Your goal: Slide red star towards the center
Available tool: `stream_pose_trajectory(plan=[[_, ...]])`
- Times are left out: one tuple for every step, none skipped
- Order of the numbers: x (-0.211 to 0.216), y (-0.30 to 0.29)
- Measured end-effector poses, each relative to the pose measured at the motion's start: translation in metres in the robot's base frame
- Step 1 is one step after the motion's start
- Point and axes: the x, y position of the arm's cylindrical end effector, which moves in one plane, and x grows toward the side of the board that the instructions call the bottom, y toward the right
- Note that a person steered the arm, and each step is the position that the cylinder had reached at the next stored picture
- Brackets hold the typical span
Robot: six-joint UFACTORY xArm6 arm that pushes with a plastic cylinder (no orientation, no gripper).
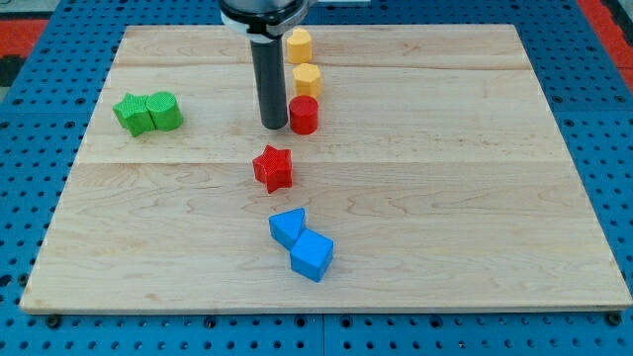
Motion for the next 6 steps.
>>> stream_pose_trajectory(plan=[[0.034, 0.002], [0.041, -0.052], [0.063, -0.091], [0.073, -0.055], [0.093, -0.029], [0.094, -0.006]])
